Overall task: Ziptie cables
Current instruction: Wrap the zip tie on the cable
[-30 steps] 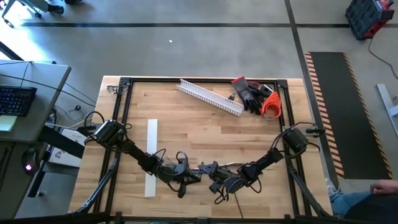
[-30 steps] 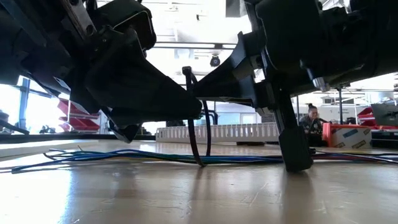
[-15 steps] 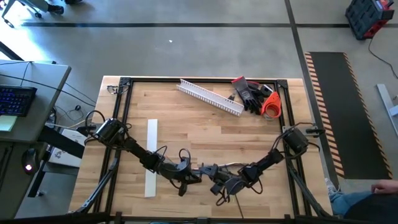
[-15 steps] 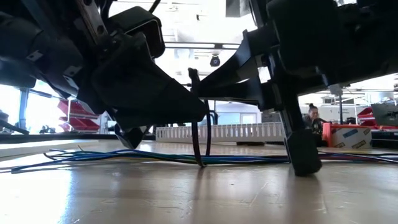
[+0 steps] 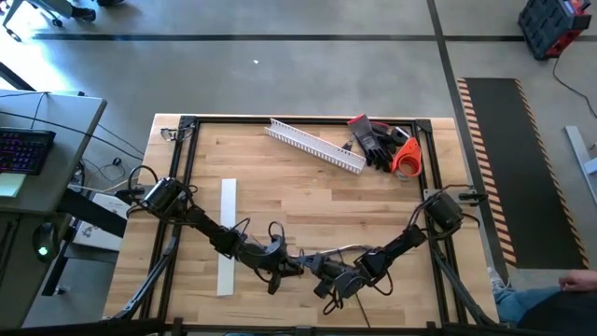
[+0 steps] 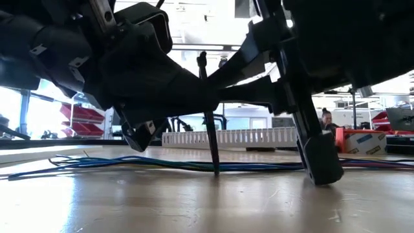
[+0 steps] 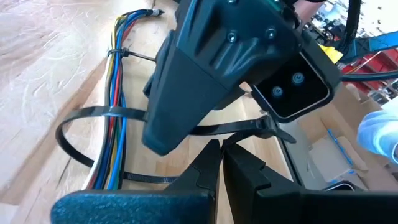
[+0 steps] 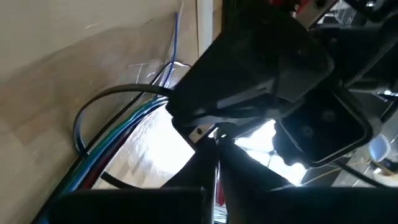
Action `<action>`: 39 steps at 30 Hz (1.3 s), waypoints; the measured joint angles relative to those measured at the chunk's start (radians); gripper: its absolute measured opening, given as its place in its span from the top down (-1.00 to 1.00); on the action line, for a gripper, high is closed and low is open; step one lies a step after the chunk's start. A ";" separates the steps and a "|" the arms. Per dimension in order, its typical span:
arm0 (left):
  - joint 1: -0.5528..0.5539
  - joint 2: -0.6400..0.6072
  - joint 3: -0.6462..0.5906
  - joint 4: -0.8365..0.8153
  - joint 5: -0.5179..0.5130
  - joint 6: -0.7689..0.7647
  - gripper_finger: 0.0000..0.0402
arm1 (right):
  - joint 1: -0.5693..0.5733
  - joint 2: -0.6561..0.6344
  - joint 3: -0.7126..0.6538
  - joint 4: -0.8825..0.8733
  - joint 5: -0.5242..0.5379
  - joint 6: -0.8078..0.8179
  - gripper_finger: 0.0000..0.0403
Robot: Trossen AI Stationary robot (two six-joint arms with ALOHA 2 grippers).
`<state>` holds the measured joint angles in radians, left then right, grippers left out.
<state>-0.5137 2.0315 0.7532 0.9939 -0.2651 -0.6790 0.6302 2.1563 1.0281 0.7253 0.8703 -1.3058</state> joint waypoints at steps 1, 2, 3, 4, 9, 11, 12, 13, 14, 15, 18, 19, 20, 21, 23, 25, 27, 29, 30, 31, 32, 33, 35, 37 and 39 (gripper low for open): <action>0.000 0.000 0.000 0.000 0.000 -0.003 1.00 | 0.002 0.000 0.001 0.000 0.007 -0.011 1.00; 0.000 0.000 0.000 0.000 0.000 -0.007 1.00 | 0.004 0.000 0.001 0.000 0.012 -0.024 1.00; 0.000 0.000 0.000 0.000 0.000 -0.008 1.00 | 0.007 0.000 0.001 0.000 0.015 -0.040 1.00; 0.000 0.000 -0.002 0.000 0.001 -0.009 1.00 | 0.011 0.000 0.001 0.000 0.023 -0.053 1.00; -0.004 0.000 -0.023 0.001 0.002 -0.050 1.00 | 0.026 0.000 0.001 0.000 0.047 -0.062 1.00; -0.006 0.000 -0.033 0.000 0.000 -0.060 1.00 | 0.027 0.000 0.001 0.000 0.047 -0.052 1.00; -0.006 0.000 -0.036 0.001 -0.004 -0.068 1.00 | 0.027 0.000 0.001 0.000 0.047 -0.038 1.00; -0.005 0.000 -0.037 0.000 -0.006 -0.070 1.00 | 0.026 0.000 0.001 -0.001 0.047 -0.032 1.00; -0.005 0.000 -0.037 0.000 -0.006 -0.070 1.00 | 0.025 0.000 0.001 -0.004 0.046 -0.030 1.00; -0.005 0.000 -0.037 0.000 -0.006 -0.070 1.00 | 0.024 0.000 0.001 -0.011 0.043 -0.030 1.00; -0.005 0.000 -0.037 0.001 -0.006 -0.070 1.00 | 0.025 -0.001 0.002 -0.021 0.035 -0.030 1.00; -0.005 0.000 -0.037 0.001 -0.007 -0.074 1.00 | 0.025 -0.002 0.002 -0.022 0.034 -0.031 1.00; -0.005 0.000 -0.037 0.001 -0.010 -0.079 1.00 | 0.025 -0.002 0.002 -0.022 0.033 -0.036 1.00; -0.005 0.000 -0.037 0.001 -0.015 -0.082 1.00 | 0.025 -0.002 0.002 -0.021 0.033 -0.039 1.00; -0.005 0.000 -0.037 0.001 -0.028 -0.087 1.00 | 0.029 -0.002 0.002 -0.019 0.032 -0.045 1.00; -0.005 0.000 -0.037 0.000 -0.029 -0.087 1.00 | 0.032 -0.002 0.002 -0.019 0.031 -0.046 1.00; -0.005 0.000 -0.037 0.000 -0.031 -0.088 1.00 | 0.033 -0.002 0.002 -0.019 0.028 -0.045 1.00; -0.004 0.000 -0.037 0.000 -0.032 -0.088 1.00 | 0.034 -0.002 0.002 -0.019 0.027 -0.046 1.00; -0.004 0.000 -0.037 0.000 -0.032 -0.088 1.00 | 0.035 -0.002 0.002 -0.019 0.026 -0.046 1.00; -0.004 0.000 -0.037 0.001 -0.032 -0.088 1.00 | 0.037 -0.002 0.002 -0.019 0.027 -0.046 1.00; -0.004 0.000 -0.037 0.001 -0.032 -0.089 1.00 | 0.038 -0.002 0.002 -0.018 0.027 -0.050 1.00; -0.004 0.000 -0.037 0.001 -0.032 -0.092 1.00 | 0.042 -0.002 0.002 -0.018 0.027 -0.057 1.00; -0.004 0.000 -0.037 0.000 -0.032 -0.096 1.00 | 0.049 -0.002 0.006 -0.020 0.027 -0.061 1.00; -0.004 0.000 -0.037 0.000 -0.032 -0.096 1.00 | 0.056 -0.002 0.011 -0.022 0.027 -0.063 1.00; -0.003 0.000 -0.037 0.000 -0.032 -0.096 1.00 | 0.059 -0.002 0.019 -0.023 0.035 -0.063 1.00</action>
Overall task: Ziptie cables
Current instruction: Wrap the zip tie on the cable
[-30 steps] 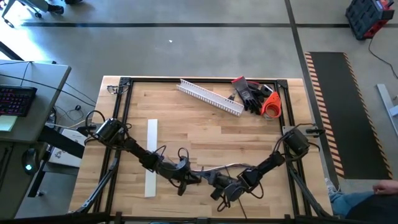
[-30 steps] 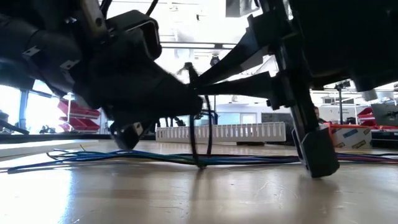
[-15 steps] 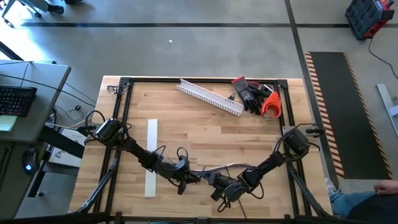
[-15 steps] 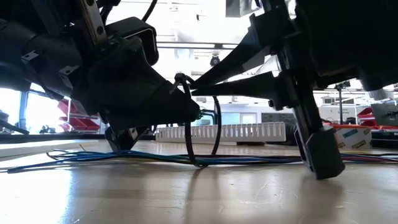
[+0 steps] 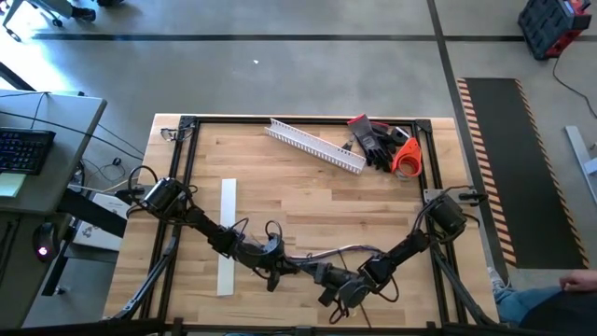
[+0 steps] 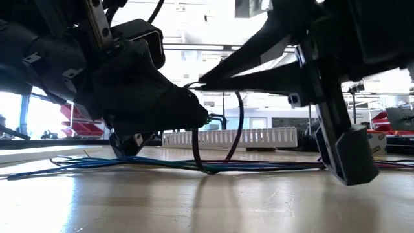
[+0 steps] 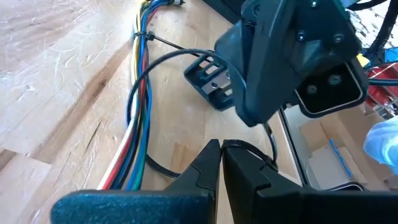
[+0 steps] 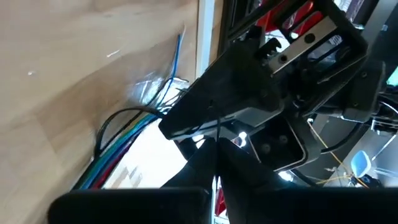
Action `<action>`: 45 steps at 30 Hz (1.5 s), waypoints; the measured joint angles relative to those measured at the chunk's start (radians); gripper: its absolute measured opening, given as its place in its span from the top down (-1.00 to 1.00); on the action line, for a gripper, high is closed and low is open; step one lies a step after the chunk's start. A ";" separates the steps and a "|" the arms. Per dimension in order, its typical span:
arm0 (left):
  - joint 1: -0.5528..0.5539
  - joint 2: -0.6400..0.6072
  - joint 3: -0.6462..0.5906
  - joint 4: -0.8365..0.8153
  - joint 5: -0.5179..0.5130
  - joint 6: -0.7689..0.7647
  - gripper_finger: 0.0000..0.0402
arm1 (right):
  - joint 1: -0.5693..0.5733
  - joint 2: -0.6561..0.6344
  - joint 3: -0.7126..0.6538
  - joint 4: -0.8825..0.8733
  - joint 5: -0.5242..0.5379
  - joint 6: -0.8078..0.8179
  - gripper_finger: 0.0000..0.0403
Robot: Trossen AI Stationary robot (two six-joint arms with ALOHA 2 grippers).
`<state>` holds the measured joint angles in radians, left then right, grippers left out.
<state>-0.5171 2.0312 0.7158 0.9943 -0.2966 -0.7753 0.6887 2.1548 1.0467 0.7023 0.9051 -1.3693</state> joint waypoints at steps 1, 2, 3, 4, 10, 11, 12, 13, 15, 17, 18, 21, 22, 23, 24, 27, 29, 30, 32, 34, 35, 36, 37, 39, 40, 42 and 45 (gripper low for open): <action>0.001 0.000 0.000 0.000 0.001 0.000 1.00 | 0.000 0.000 0.001 -0.004 0.003 0.000 1.00; 0.001 0.000 0.000 0.000 0.005 0.000 1.00 | -0.001 0.000 0.001 -0.012 0.005 0.000 1.00; 0.001 0.000 0.000 0.000 0.014 0.002 1.00 | -0.005 0.000 0.001 -0.018 0.007 0.001 1.00; 0.001 0.000 0.000 0.002 0.024 0.006 1.00 | -0.009 0.000 0.001 -0.022 0.008 0.001 1.00; -0.012 0.000 0.000 0.026 0.045 0.074 1.00 | -0.028 0.000 0.001 -0.026 0.008 0.007 1.00; -0.015 0.000 0.000 0.029 0.045 0.097 1.00 | -0.030 0.000 0.001 -0.026 0.008 0.007 1.00; -0.019 0.000 0.000 0.030 0.045 0.121 1.00 | -0.034 0.000 0.001 -0.026 0.007 0.007 1.00; -0.022 0.000 0.000 0.030 0.044 0.138 1.00 | -0.034 0.000 0.001 -0.026 0.007 0.009 1.00; -0.025 0.000 0.000 0.030 0.041 0.165 0.97 | -0.034 0.000 0.001 -0.029 0.003 0.030 1.00; -0.027 0.000 0.000 0.030 0.041 0.194 0.92 | -0.034 0.000 0.001 -0.035 0.002 0.051 1.00; -0.028 0.000 0.000 0.029 0.041 0.207 0.88 | -0.034 0.000 0.001 -0.039 0.002 0.059 1.00; -0.030 0.000 0.000 0.021 0.046 0.237 0.77 | -0.034 0.000 0.001 -0.041 0.003 0.070 1.00; -0.032 0.000 -0.001 0.020 0.049 0.247 0.73 | -0.034 0.000 0.001 -0.041 0.003 0.070 1.00; -0.033 0.000 -0.001 0.020 0.049 0.258 0.70 | -0.034 0.000 0.001 -0.042 0.003 0.071 1.00; -0.036 0.000 -0.003 0.021 0.050 0.268 0.67 | -0.033 0.000 0.001 -0.042 0.004 0.076 1.00; -0.047 0.000 -0.014 0.021 0.046 0.290 0.64 | -0.033 0.000 0.001 -0.042 0.017 0.087 1.00; -0.055 0.000 -0.016 0.021 0.026 0.301 0.65 | -0.033 0.000 0.000 -0.043 0.021 0.087 1.00; -0.059 0.000 -0.016 0.021 0.014 0.312 0.67 | -0.033 0.000 0.000 -0.043 0.021 0.090 1.00; -0.066 0.000 -0.016 0.021 -0.020 0.338 0.72 | -0.033 0.000 0.000 -0.043 0.022 0.095 1.00; -0.069 0.000 -0.016 0.027 -0.055 0.366 0.78 | -0.033 0.000 0.000 -0.043 0.022 0.108 1.00; -0.070 0.000 -0.016 0.031 -0.064 0.377 0.81 | -0.032 0.000 0.000 -0.043 0.022 0.112 1.00; -0.070 0.000 -0.016 0.032 -0.071 0.387 0.84 | -0.032 0.000 0.000 -0.043 0.023 0.112 1.00; -0.070 0.000 -0.016 0.033 -0.072 0.393 0.87 | -0.032 0.000 0.000 -0.042 0.023 0.111 1.00; -0.070 0.000 -0.016 0.034 -0.072 0.393 0.94 | -0.031 0.000 0.000 -0.042 0.023 0.108 1.00; -0.070 0.000 -0.016 0.037 -0.072 0.394 0.97 | -0.031 0.000 0.000 -0.042 0.024 0.108 1.00; -0.068 0.000 -0.016 0.045 -0.060 0.393 0.99 | -0.031 0.000 0.000 -0.041 0.023 0.091 1.00; -0.056 0.000 -0.014 0.056 -0.007 0.389 1.00 | -0.031 0.000 0.000 -0.032 0.018 0.038 1.00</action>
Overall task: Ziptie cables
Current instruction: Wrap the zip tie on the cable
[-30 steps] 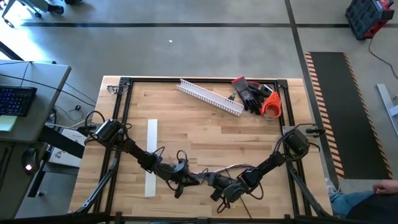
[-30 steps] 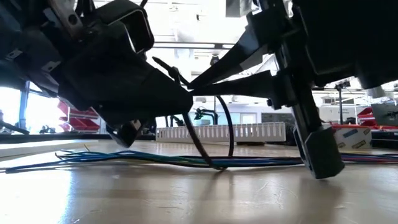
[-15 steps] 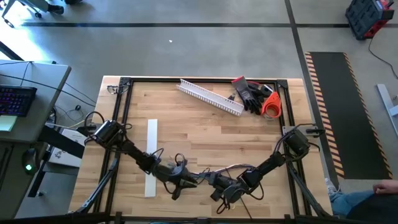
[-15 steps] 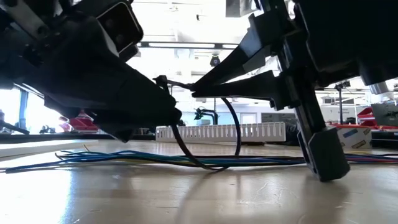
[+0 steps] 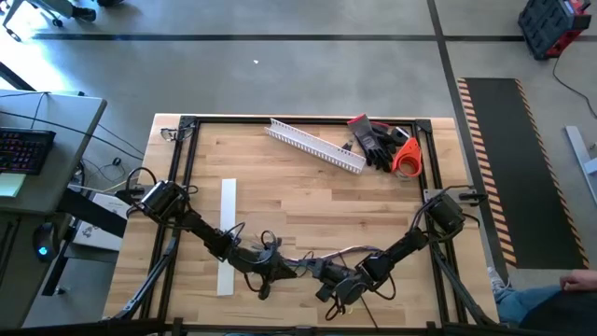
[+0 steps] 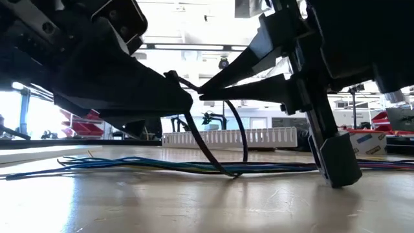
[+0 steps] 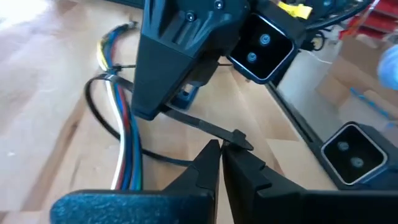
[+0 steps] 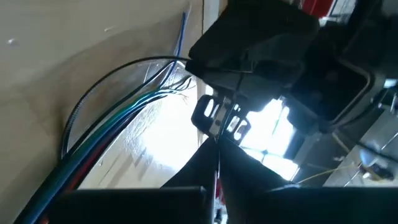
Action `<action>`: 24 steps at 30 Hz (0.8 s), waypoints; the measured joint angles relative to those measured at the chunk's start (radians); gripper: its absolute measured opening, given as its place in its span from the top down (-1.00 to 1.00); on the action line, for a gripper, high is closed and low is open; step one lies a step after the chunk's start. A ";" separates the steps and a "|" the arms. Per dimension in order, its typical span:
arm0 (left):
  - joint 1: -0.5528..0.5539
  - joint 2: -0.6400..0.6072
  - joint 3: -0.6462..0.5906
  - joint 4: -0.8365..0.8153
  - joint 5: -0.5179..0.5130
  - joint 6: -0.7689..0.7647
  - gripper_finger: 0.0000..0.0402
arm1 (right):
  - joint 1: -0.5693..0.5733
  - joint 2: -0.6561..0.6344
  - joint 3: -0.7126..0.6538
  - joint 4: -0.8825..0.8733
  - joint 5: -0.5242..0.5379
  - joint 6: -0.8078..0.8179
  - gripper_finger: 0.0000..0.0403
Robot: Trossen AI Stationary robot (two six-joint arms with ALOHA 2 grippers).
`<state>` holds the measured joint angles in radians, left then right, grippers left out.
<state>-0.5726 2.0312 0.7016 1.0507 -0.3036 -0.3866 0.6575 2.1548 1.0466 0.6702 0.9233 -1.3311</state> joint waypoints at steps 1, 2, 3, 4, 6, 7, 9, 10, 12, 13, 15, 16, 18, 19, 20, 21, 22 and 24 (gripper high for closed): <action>0.006 0.000 0.003 -0.002 0.017 -0.001 1.00 | 0.000 0.000 -0.001 0.011 -0.008 -0.018 1.00; 0.011 0.000 0.006 -0.003 0.034 -0.004 1.00 | 0.000 0.001 -0.001 0.026 -0.016 -0.038 1.00; 0.018 0.000 0.009 -0.002 0.057 -0.009 1.00 | 0.000 0.001 -0.001 0.043 -0.024 -0.059 1.00; 0.025 0.000 0.011 -0.002 0.077 -0.018 1.00 | 0.000 0.001 -0.001 0.055 -0.031 -0.080 1.00; 0.041 0.000 0.016 -0.006 0.120 -0.044 1.00 | 0.000 0.001 -0.001 0.066 -0.038 -0.126 1.00; 0.047 0.000 0.018 -0.007 0.140 -0.057 1.00 | 0.000 0.001 -0.001 0.066 -0.044 -0.144 1.00; 0.059 0.000 0.020 -0.005 0.169 -0.072 1.00 | 0.000 0.001 -0.001 0.068 -0.059 -0.162 1.00; 0.064 0.000 0.020 -0.006 0.176 -0.074 1.00 | 0.000 0.001 -0.001 0.068 -0.066 -0.168 1.00; 0.072 0.000 0.020 -0.008 0.196 -0.088 1.00 | 0.000 0.001 -0.001 0.068 -0.090 -0.177 1.00; 0.075 0.000 0.020 -0.008 0.205 -0.097 1.00 | 0.000 0.001 -0.001 0.068 -0.097 -0.188 1.00; 0.083 0.000 0.020 -0.009 0.220 -0.109 1.00 | 0.000 0.001 -0.001 0.071 -0.110 -0.221 1.00; 0.085 0.000 0.020 -0.010 0.221 -0.114 1.00 | 0.000 0.001 -0.001 0.075 -0.114 -0.238 1.00; 0.090 0.000 0.020 -0.014 0.226 -0.132 1.00 | -0.001 0.001 -0.001 0.081 -0.138 -0.245 1.00; 0.093 0.000 0.020 -0.018 0.229 -0.135 1.00 | -0.001 0.001 -0.001 0.084 -0.148 -0.244 1.00; 0.095 0.000 0.020 -0.022 0.227 -0.135 1.00 | 0.000 0.001 0.000 0.083 -0.157 -0.243 1.00; 0.096 0.000 0.020 -0.026 0.222 -0.135 1.00 | 0.001 0.001 0.001 0.080 -0.159 -0.243 1.00; 0.097 0.000 0.020 -0.029 0.218 -0.135 1.00 | 0.001 0.001 0.005 0.073 -0.158 -0.242 1.00; 0.097 0.000 0.020 -0.033 0.218 -0.137 1.00 | 0.003 0.001 0.011 0.069 -0.160 -0.242 1.00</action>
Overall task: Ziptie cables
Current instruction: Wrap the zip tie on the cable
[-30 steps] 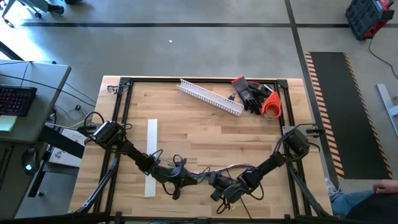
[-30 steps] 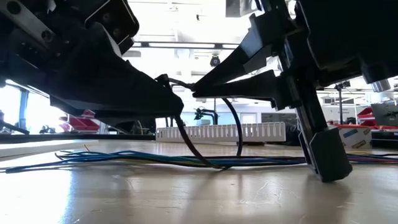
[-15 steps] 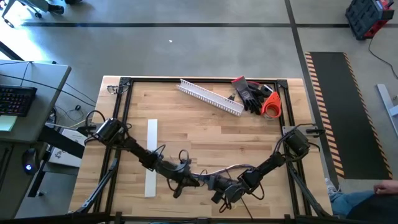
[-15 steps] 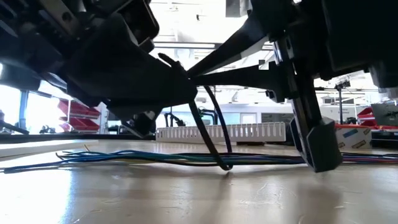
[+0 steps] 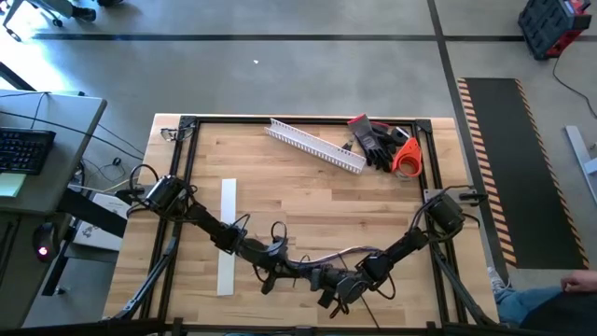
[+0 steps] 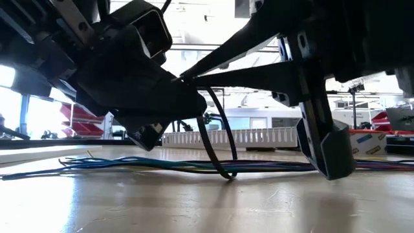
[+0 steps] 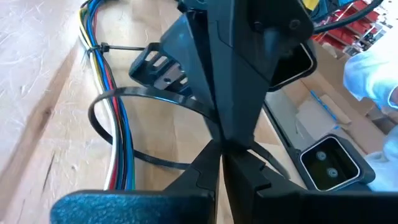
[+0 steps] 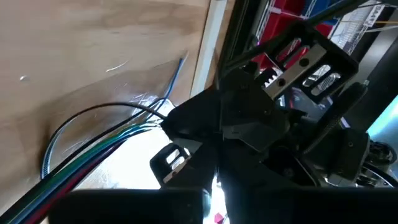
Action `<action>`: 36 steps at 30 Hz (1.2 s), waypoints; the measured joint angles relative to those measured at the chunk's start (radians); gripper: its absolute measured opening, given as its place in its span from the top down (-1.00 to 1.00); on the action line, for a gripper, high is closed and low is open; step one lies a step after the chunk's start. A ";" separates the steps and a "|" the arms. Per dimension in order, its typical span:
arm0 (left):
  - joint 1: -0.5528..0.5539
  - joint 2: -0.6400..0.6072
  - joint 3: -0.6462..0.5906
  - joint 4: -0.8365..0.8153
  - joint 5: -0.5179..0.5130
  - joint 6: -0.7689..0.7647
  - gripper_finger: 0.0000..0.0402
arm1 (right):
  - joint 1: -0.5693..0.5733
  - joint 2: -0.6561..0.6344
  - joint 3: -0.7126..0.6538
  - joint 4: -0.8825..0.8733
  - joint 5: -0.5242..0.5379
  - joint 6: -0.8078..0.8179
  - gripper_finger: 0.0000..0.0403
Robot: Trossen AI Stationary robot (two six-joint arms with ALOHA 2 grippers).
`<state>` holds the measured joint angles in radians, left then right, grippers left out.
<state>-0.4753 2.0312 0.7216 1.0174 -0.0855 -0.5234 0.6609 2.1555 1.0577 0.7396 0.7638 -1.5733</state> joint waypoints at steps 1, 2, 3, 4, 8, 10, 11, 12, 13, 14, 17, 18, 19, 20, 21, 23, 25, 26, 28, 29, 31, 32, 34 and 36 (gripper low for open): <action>0.000 0.000 0.000 0.000 0.001 -0.003 1.00 | 0.001 0.000 0.005 -0.002 0.000 -0.002 1.00; 0.000 0.000 0.000 0.001 0.002 -0.005 1.00 | 0.003 0.000 0.010 -0.004 -0.002 -0.005 1.00; 0.000 0.000 0.000 0.001 0.003 -0.006 1.00 | 0.005 0.000 0.015 -0.009 -0.003 -0.006 1.00; 0.000 0.000 0.000 0.001 0.003 -0.007 1.00 | 0.005 0.000 0.020 -0.020 -0.002 -0.001 1.00; 0.002 0.000 0.000 -0.004 -0.009 -0.008 1.00 | 0.003 0.000 0.024 -0.074 0.069 0.113 1.00; 0.002 0.000 0.000 -0.007 -0.013 -0.008 1.00 | 0.001 0.000 0.025 -0.118 0.107 0.166 1.00; 0.002 0.000 0.000 -0.009 -0.014 -0.008 1.00 | 0.001 -0.002 0.025 -0.139 0.117 0.183 1.00; 0.002 0.000 0.000 -0.009 -0.014 -0.008 1.00 | 0.001 -0.003 0.025 -0.153 0.120 0.198 1.00; 0.002 0.000 0.000 -0.009 -0.014 -0.009 1.00 | 0.001 -0.003 0.025 -0.154 0.122 0.214 1.00; 0.002 0.000 0.000 -0.008 -0.014 -0.009 1.00 | 0.001 -0.003 0.026 -0.155 0.123 0.229 1.00; 0.002 0.000 0.000 -0.007 -0.014 -0.016 1.00 | 0.001 -0.004 0.026 -0.157 0.123 0.240 0.97; 0.002 0.000 0.000 -0.006 -0.015 -0.016 1.00 | 0.001 -0.005 0.026 -0.159 0.123 0.249 0.94; 0.001 0.000 0.000 -0.004 -0.020 -0.016 1.00 | 0.001 -0.009 0.026 -0.170 0.121 0.263 0.91; 0.000 0.000 0.000 -0.002 -0.023 -0.018 1.00 | 0.001 -0.017 0.026 -0.187 0.115 0.289 0.87; -0.001 0.000 0.000 -0.001 -0.028 -0.022 1.00 | 0.000 -0.027 0.025 -0.211 0.106 0.322 0.82; -0.005 0.000 0.000 -0.001 -0.035 -0.023 1.00 | 0.000 -0.050 0.025 -0.259 0.093 0.399 0.70; -0.009 0.000 0.000 -0.001 -0.043 -0.023 1.00 | 0.000 -0.075 0.025 -0.298 0.094 0.470 0.58; -0.012 0.000 0.000 0.000 -0.054 -0.022 1.00 | 0.000 -0.087 0.025 -0.317 0.100 0.511 0.52; -0.017 0.000 0.000 0.004 -0.077 -0.023 1.00 | 0.001 -0.114 0.025 -0.377 0.100 0.610 0.40; -0.019 0.000 0.001 0.004 -0.089 -0.022 1.00 | 0.004 -0.130 0.025 -0.411 0.100 0.665 0.35; -0.024 0.000 0.009 0.004 -0.108 -0.018 1.00 | 0.014 -0.159 0.025 -0.478 0.108 0.787 0.27; -0.024 0.000 0.016 0.003 -0.115 -0.006 1.00 | 0.020 -0.176 0.025 -0.515 0.111 0.855 0.24; -0.027 0.000 0.041 -0.009 -0.118 0.034 1.00 | 0.036 -0.210 0.025 -0.583 0.112 1.009 0.20; -0.029 0.000 0.077 -0.054 -0.117 0.075 1.00 | 0.055 -0.250 0.025 -0.655 0.108 1.176 0.18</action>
<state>-0.5041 2.0315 0.7986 0.9634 -0.2020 -0.4484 0.7164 1.9050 1.0832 0.0845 0.8722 -0.3970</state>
